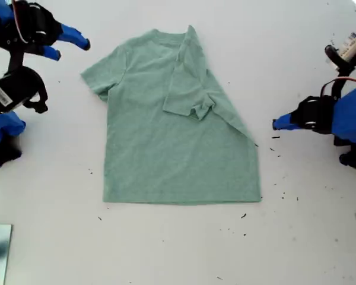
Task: Fold t shirt
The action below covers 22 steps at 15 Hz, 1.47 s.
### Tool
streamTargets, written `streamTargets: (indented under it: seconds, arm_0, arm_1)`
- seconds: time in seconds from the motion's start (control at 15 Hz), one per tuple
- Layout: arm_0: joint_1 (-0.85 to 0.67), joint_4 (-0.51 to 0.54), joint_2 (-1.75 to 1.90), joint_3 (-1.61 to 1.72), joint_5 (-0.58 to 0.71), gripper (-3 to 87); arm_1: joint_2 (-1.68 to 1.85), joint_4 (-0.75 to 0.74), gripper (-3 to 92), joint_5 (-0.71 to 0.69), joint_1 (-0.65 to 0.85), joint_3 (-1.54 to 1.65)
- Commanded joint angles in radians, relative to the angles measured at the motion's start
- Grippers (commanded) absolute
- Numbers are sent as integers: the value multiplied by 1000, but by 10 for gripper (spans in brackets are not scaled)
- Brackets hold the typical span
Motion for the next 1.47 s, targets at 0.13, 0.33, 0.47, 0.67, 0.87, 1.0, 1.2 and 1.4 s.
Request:
streamTargets:
  seconds: [0.13, 0.33, 0.47, 0.67, 0.87, 1.0, 1.2, 1.4]
  arm_0:
    - [-3, -291, -12, 279, -31, 225]
    - [-41, -454, -140, 354, -9, 226]
    - [-69, -566, -250, 379, 17, 227]
    - [-81, -689, -423, 376, 44, 88]
    - [-66, -690, -629, 287, 95, 13]
    - [-9, -638, -505, 222, 91, -2]
    - [11, -483, -505, -80, 124, -2]
    - [77, -345, -549, -391, 140, -2]
  arm_1:
    - [14, 2, 26, -23, 5, 61]
    - [14, 2, 26, -28, 5, 61]
    - [14, 2, 26, -29, -2, 61]
    - [14, 2, 26, -32, -2, 61]
    - [14, 2, 26, -34, -2, 61]
    - [14, 2, 26, -34, 0, 61]
    - [14, 2, 26, -32, -2, 61]
    - [14, 2, 26, -28, -9, 61]
